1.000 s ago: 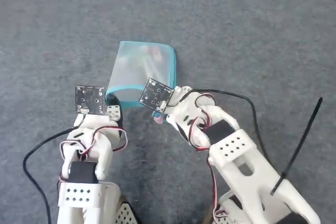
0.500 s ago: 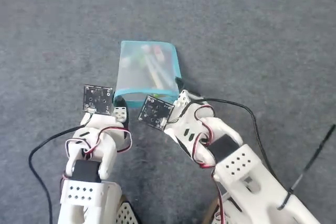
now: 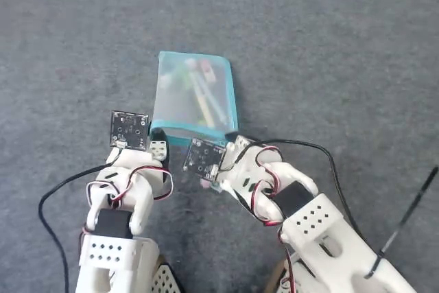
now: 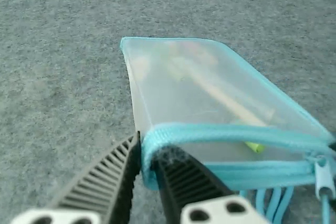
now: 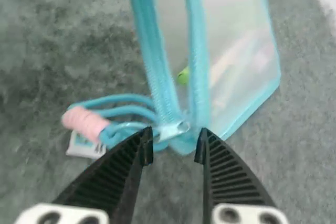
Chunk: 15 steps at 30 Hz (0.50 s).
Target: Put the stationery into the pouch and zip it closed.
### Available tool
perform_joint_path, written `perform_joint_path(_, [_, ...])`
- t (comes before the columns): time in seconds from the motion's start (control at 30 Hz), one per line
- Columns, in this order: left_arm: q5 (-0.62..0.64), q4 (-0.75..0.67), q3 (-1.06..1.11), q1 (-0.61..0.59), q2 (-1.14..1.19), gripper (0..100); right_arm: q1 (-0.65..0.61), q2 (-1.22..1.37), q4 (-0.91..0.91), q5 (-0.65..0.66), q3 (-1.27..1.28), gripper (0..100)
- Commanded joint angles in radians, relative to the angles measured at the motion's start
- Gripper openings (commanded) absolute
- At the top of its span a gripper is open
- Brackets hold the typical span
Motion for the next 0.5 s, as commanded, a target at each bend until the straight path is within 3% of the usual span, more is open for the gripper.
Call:
perform_joint_path(0.0, [-0.009, 0.0, -0.054, 0.011, -0.02, 1, -0.008, -0.111, 0.179, 0.048, -0.091, 15.9])
perform_joint_path(0.33, [-0.009, 0.0, -0.053, 0.009, -0.02, 1, -0.007, -0.116, 0.105, 0.061, -0.008, 16.1])
perform_joint_path(0.47, [-0.009, 0.0, -0.053, 0.005, -0.02, 1, -0.007, -0.104, 0.102, 0.038, -0.009, 22.8])
